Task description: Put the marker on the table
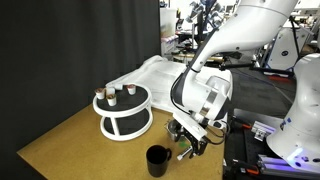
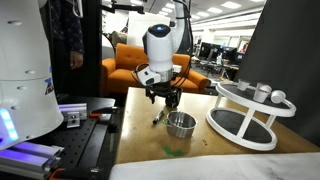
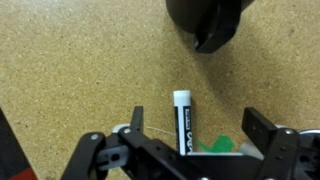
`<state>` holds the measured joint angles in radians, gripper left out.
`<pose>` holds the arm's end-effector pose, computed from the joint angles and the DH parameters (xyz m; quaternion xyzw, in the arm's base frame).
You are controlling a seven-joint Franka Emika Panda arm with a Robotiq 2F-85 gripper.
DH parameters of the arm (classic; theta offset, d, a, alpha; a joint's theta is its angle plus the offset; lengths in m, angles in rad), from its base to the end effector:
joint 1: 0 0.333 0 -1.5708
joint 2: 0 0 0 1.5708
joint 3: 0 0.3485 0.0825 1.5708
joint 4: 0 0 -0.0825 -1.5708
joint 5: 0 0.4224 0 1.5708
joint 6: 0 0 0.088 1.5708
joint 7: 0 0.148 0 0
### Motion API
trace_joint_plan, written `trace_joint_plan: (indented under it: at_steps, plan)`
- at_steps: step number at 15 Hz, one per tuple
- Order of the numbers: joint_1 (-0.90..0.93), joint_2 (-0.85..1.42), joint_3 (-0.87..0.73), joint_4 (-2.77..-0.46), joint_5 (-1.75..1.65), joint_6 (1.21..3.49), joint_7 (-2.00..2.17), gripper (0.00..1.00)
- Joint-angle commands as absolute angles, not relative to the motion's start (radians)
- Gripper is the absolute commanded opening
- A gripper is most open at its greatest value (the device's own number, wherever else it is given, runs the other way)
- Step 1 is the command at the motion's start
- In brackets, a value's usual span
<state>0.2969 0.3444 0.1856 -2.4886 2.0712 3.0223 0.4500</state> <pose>0.3947 0.1493 0.0946 -0.5107 0.8357 0.0683 0.1901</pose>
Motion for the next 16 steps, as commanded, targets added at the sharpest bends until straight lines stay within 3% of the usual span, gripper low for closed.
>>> trace_joint_plan:
  at_steps: [1,7,16]
  plan:
    - [0.287,0.264,0.289,-2.567,1.938,3.136,0.624,1.00]
    - [0.240,0.195,0.423,-2.687,1.769,3.224,0.832,1.00]
    - [0.291,0.160,0.340,-2.716,1.651,3.360,0.747,1.00]
